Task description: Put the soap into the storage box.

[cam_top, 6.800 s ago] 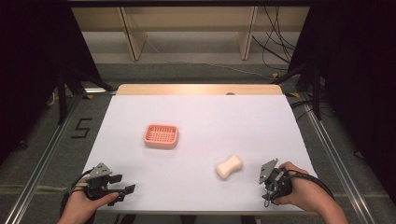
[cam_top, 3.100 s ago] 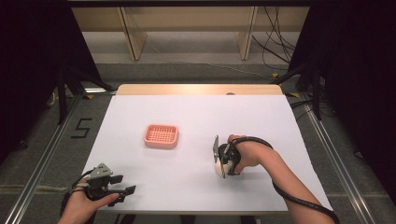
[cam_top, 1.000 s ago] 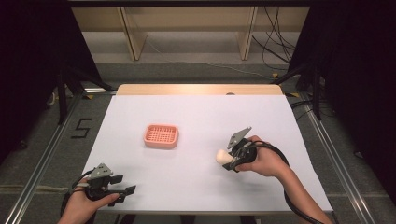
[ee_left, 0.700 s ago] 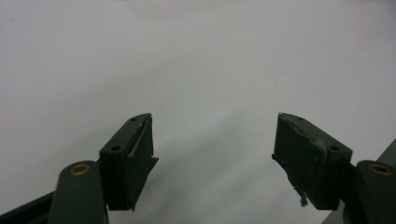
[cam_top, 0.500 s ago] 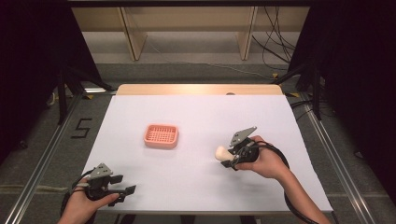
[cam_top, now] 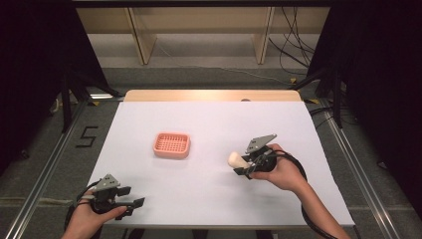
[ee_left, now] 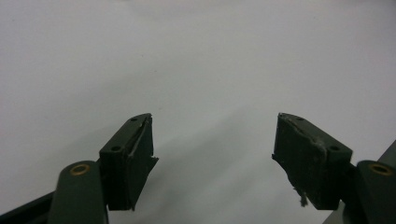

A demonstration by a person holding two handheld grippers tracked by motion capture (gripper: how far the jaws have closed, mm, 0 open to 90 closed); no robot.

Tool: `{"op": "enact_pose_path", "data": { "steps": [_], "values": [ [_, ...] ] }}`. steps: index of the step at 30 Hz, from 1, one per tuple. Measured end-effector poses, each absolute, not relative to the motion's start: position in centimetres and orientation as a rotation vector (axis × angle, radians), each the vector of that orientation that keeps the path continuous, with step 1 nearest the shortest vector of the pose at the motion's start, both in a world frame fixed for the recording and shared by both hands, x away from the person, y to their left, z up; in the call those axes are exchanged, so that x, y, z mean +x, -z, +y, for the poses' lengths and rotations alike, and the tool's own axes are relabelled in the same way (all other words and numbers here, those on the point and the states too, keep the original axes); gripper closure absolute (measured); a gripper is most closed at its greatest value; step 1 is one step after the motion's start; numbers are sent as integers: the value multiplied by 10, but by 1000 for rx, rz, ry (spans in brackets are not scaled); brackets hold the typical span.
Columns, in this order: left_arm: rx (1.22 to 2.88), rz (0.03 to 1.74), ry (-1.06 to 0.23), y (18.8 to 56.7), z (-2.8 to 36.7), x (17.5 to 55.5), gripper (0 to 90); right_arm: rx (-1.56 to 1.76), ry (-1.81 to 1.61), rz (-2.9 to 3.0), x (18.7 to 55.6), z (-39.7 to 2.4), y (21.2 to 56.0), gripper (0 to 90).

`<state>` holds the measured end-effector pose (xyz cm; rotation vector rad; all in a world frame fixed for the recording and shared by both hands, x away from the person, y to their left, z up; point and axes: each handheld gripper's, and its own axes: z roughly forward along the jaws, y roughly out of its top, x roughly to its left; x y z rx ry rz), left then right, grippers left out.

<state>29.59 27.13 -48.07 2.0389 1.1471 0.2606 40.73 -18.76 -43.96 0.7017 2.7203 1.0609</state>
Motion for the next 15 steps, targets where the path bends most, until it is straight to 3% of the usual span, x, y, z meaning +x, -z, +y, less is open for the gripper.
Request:
{"op": "enact_pose_path", "data": {
  "steps": [15],
  "values": [
    [2031,1153,-260,481,271,296,283,708,-1148,2638,408,-188,441,505]
  ]
}}
